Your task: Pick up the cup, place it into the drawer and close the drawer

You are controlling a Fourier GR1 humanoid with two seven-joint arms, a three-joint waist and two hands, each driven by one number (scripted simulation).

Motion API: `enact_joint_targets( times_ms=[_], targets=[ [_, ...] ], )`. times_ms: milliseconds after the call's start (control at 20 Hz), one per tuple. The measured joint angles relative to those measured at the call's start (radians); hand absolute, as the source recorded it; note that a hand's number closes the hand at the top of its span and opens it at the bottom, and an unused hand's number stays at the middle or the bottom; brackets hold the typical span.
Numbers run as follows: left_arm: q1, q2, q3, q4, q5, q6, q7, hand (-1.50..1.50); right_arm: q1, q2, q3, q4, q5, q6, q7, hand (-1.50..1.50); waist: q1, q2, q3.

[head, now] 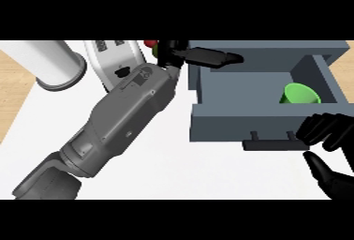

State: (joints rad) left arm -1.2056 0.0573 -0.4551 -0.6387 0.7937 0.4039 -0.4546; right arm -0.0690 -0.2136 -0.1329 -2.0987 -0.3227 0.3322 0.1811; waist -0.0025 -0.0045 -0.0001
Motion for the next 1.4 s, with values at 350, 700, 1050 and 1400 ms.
enact_joint_targets(
  times_ms=[350,700,1050,1400],
  targets=[
    [0.198,0.145,0.024,-0.245,0.016,0.013,0.071,-1.50,0.051,-0.059,0.018,-0.027,0.115,0.056,-0.012,1.50,0.031,-0.008,0.000],
    [0.458,0.284,0.041,-0.535,0.017,0.020,0.125,-1.50,0.063,-0.047,0.083,0.023,0.285,0.051,-0.043,1.50,0.032,-0.004,0.000],
    [0.687,0.388,0.086,-0.722,0.037,-0.048,0.130,-1.50,0.015,-0.085,0.165,0.134,0.524,0.044,-0.145,1.50,0.033,0.001,0.000],
    [0.847,0.465,0.140,-0.815,0.053,-0.138,0.109,-1.50,-0.041,-0.115,0.313,0.291,0.846,-0.042,-0.253,1.50,0.032,0.004,0.000]
  ],
)
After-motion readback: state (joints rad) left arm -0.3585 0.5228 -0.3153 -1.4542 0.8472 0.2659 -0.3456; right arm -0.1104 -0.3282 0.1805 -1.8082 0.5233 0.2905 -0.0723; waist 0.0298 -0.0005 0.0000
